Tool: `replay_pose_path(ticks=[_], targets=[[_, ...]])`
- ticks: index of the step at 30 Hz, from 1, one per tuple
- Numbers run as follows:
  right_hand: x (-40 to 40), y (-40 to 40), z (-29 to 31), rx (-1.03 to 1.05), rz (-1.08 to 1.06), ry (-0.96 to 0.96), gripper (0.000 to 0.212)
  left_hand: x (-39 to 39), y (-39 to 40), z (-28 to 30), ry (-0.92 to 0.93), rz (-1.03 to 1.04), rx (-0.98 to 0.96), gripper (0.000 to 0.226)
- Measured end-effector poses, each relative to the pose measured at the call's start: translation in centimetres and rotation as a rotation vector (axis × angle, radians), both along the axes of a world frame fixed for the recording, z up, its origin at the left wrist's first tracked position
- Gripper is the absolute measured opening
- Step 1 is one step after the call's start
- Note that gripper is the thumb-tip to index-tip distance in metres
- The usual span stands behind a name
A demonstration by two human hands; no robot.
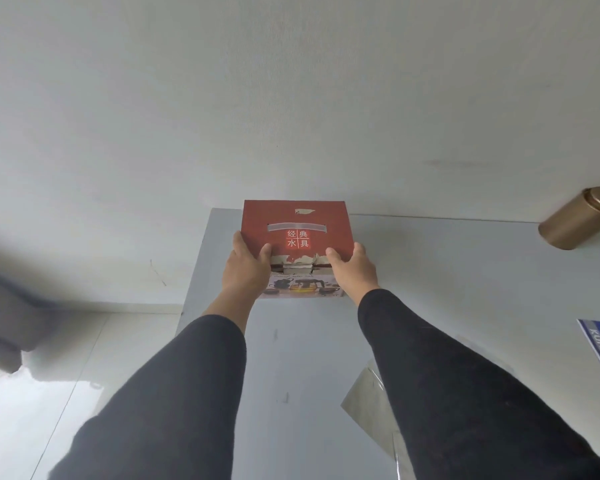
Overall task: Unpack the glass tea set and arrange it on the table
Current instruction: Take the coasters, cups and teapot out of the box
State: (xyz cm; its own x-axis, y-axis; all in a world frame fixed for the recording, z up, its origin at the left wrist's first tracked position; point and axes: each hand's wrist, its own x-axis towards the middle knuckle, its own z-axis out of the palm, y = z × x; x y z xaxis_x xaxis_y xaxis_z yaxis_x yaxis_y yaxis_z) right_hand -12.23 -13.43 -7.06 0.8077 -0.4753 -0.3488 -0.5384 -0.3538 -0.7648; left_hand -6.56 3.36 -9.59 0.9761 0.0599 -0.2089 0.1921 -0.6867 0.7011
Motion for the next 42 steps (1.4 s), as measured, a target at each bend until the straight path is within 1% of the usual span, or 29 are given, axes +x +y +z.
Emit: replay_pose_path(ticks=[3, 5, 6, 7, 9, 11, 13, 15, 18, 19, 22, 23, 24, 26, 27, 29, 30, 31, 34, 37, 39, 41, 42], targets=[[-0.8, 0.4, -0.1, -0.029, 0.027, -0.072, 0.065, -0.6, 0.4, 0.4, 0.023, -0.034, -0.04, 0.066], [-1.3, 1.5, -0.5, -0.178, -0.004, -0.181, 0.07, -0.8, 0.9, 0.8, 0.028, -0.068, -0.025, 0.068], [-1.6, 2.3, -0.8, -0.274, -0.051, -0.235, 0.067, -0.9, 1.1, 0.8, 0.029, -0.082, -0.018, 0.07], [-1.9, 3.1, -1.0, -0.356, -0.109, -0.273, 0.06, -1.0, 1.4, 0.9, 0.027, -0.094, -0.016, 0.071], [-2.6, 4.8, -1.3, -0.438, -0.196, -0.27, 0.042, -1.3, 2.0, 0.8, 0.03, -0.106, -0.022, 0.075], [-2.9, 6.1, -1.9, -0.461, -0.203, -0.217, 0.031, -1.5, 2.4, 0.6, 0.037, -0.114, -0.039, 0.074], [-3.0, 6.8, -2.2, -0.472, -0.184, -0.182, 0.026, -1.6, 2.8, 0.5, 0.029, -0.123, -0.045, 0.067], [-2.7, 7.4, -2.0, -0.448, -0.192, -0.148, 0.027, -1.6, 3.1, 0.4, 0.019, -0.122, -0.049, 0.062], [-2.3, 8.3, -1.7, -0.388, -0.182, -0.055, 0.032, -1.5, 3.1, 0.5, 0.034, -0.096, -0.082, 0.063], [-2.1, 8.4, -1.6, -0.339, -0.18, -0.035, 0.034, -1.5, 3.0, 0.6, 0.043, -0.077, -0.098, 0.063], [-1.8, 8.4, -1.6, -0.002, -0.222, -0.017, 0.039, -1.5, 2.7, 0.6, 0.056, -0.036, -0.14, 0.063], [-1.7, 8.3, -1.8, 0.081, -0.237, -0.021, 0.038, -1.5, 2.7, 0.6, 0.059, -0.033, -0.155, 0.063], [-1.7, 8.3, -1.7, 0.103, -0.248, -0.022, 0.038, -1.4, 2.8, 0.7, 0.063, -0.031, -0.175, 0.063], [-1.9, 8.3, -1.6, 0.081, -0.31, -0.055, 0.047, -1.4, 2.9, 0.9, 0.077, -0.018, -0.229, 0.063], [-2.1, 8.1, -1.6, 0.037, -0.359, -0.07, 0.048, -1.4, 3.0, 1.0, 0.079, -0.012, -0.248, 0.063], [-2.5, 7.5, -1.1, -0.136, -0.412, -0.052, 0.033, -1.4, 2.9, 1.2, 0.082, 0.006, -0.277, 0.062], [-2.7, 7.0, -0.8, -0.196, -0.424, -0.046, 0.024, -1.3, 2.9, 1.3, 0.095, 0.027, -0.303, 0.06], [-2.7, 6.5, -0.4, -0.21, -0.428, -0.06, 0.02, -1.2, 2.8, 1.4, 0.12, 0.056, -0.339, 0.056], [-1.9, 5.6, 1.0, -0.128, -0.394, -0.136, 0.02, -0.8, 2.7, 1.9, 0.188, 0.11, -0.43, 0.041], [-1.2, 4.8, 2.5, -0.033, -0.446, -0.238, 0.017, -0.2, 2.6, 2.5, 0.126, 0.075, -0.439, 0.033], [-0.8, 4.2, 3.7, 0.008, -0.477, -0.345, 0.017, 0.4, 2.2, 3.3, 0.043, 0.049, -0.446, 0.042], [-0.2, 3.7, 4.9, 0.027, -0.473, -0.431, 0.02, 1.2, 1.6, 4.2, -0.053, 0.034, -0.399, 0.055], [0.2, 3.5, 5.4, 0.035, -0.452, -0.453, 0.02, 1.7, 1.4, 4.5, -0.098, 0.02, -0.376, 0.057]])
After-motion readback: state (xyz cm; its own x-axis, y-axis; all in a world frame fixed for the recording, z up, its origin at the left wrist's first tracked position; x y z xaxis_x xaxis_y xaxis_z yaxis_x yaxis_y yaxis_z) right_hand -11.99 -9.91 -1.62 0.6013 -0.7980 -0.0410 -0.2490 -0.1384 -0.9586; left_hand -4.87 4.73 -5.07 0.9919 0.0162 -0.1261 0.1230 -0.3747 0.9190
